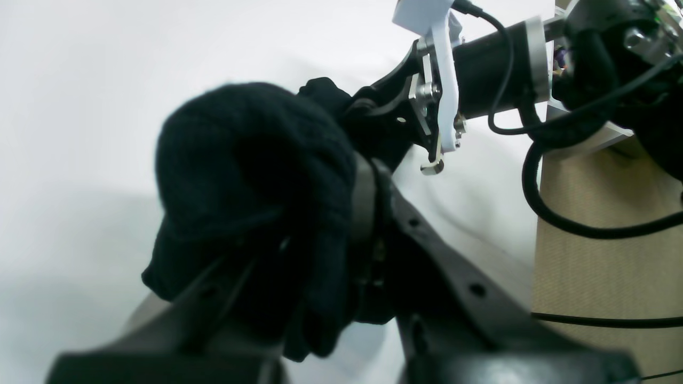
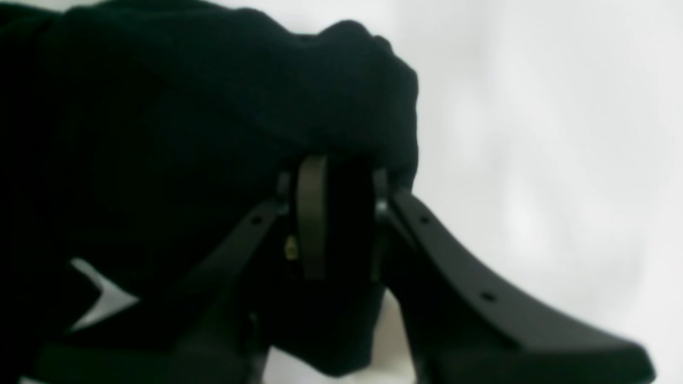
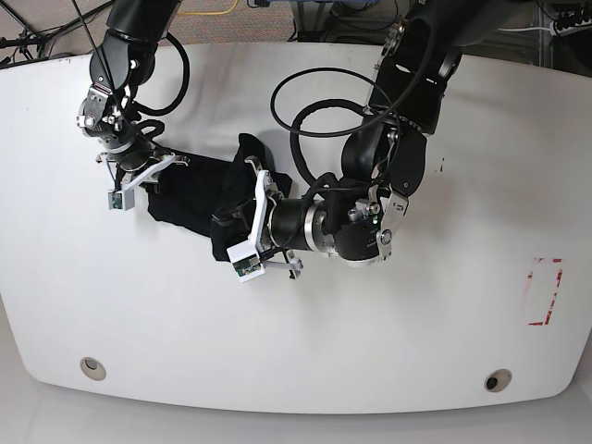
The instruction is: Fold the T-shirt properly
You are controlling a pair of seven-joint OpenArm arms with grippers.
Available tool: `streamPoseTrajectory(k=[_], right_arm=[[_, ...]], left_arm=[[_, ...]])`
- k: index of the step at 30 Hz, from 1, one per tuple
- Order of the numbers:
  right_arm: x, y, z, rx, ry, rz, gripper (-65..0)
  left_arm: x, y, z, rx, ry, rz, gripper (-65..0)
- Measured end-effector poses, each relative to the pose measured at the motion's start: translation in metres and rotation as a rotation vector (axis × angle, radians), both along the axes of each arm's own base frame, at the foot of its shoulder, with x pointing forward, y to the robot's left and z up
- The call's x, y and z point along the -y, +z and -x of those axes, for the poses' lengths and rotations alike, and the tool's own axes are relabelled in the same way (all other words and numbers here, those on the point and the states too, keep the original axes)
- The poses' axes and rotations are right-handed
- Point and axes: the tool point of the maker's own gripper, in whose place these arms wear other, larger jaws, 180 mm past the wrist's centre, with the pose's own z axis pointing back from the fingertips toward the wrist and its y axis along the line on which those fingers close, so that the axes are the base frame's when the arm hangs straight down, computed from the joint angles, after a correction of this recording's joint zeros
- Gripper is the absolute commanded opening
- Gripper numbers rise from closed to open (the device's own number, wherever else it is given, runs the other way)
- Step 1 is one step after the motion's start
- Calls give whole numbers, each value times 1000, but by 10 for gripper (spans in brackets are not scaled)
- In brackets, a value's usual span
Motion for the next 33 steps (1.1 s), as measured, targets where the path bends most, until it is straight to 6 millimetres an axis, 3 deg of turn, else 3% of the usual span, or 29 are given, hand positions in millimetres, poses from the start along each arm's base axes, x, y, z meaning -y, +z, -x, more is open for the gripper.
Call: streamPoseTrajectory(k=[7, 15, 22, 33], right_arm=[[0, -6, -2, 17, -20, -31, -550], [-1, -5, -3, 22, -18, -34, -552], [-3, -6, -2, 23, -19, -41, -552], [-27, -6, -3, 42, 22, -88, -550]], left_arm=[[2, -2, 2, 8, -11, -16, -650], [25, 4, 10, 33, -82, 8, -650], [29, -13, 7, -12, -95, -18, -650], [47, -20, 18, -44, -133, 35, -650]])
